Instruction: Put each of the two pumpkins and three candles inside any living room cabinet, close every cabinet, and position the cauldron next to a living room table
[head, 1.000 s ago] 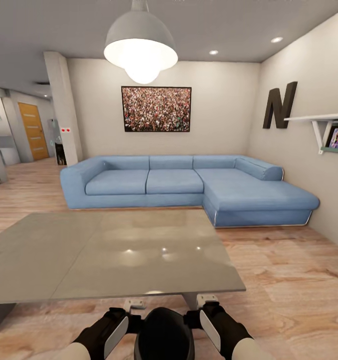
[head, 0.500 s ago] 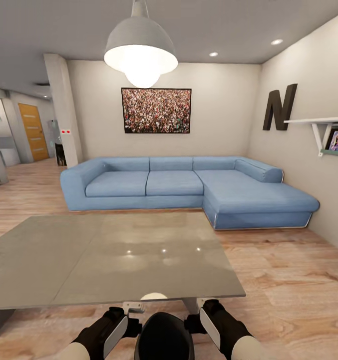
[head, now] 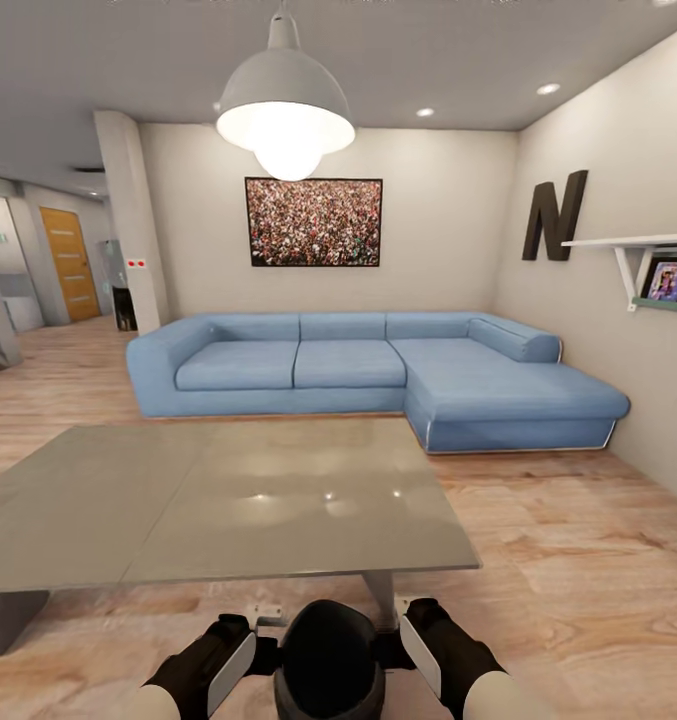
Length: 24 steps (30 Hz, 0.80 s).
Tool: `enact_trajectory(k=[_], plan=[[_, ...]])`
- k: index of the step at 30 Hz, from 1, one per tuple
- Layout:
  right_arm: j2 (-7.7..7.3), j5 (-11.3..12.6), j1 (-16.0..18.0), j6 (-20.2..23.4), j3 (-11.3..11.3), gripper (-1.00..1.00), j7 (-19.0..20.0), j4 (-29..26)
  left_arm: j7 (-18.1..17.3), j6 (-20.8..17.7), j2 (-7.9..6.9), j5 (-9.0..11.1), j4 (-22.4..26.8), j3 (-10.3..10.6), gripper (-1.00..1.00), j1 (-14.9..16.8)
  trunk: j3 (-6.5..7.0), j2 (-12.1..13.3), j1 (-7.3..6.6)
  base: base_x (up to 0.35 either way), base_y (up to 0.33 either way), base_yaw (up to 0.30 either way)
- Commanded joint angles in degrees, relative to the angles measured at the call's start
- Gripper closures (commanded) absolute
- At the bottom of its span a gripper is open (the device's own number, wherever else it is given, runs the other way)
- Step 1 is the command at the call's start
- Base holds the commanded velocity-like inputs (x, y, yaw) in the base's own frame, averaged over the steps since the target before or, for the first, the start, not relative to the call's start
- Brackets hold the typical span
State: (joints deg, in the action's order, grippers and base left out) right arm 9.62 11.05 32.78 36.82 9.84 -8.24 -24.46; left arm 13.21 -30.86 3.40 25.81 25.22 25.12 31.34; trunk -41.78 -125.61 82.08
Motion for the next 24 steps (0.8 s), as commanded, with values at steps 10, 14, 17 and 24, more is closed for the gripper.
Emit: enact_trajectory(k=[10, 14, 17, 24], plan=[[-0.04, 0.62, 0.02, 0.19, 0.42, -1.0, -0.42, -0.09, 0.57, -0.16, -0.01, 0.63, 0.16, 0.52, -1.0, 0.04, -0.06, -0.03, -0.04, -0.247, 0.0, 0.0], [-0.04, 0.63, 0.03, 0.2, 0.42, -1.0, -0.38, -0.11, 0.76, -0.16, -0.04, 0.71, 0.18, 0.47, -1.0, 0.04, 0.3, 0.77, -0.48, -0.033, 0.0, 0.0], [-0.04, 0.64, 0.01, 0.19, 0.43, -1.0, -0.38, -0.13, 0.76, -0.2, -0.02, 0.73, 0.15, 0.44, -1.0, 0.06, 0.84, 1.97, -1.14, -0.01, 0.0, 0.0], [-0.15, 0.63, 0.06, -0.03, 0.32, -1.0, -0.06, -0.27, 0.69, -0.3, -0.04, 0.73, 0.1, 0.26, -1.0, 0.12, 2.09, 4.78, -2.68, -0.002, 0.0, 0.0]])
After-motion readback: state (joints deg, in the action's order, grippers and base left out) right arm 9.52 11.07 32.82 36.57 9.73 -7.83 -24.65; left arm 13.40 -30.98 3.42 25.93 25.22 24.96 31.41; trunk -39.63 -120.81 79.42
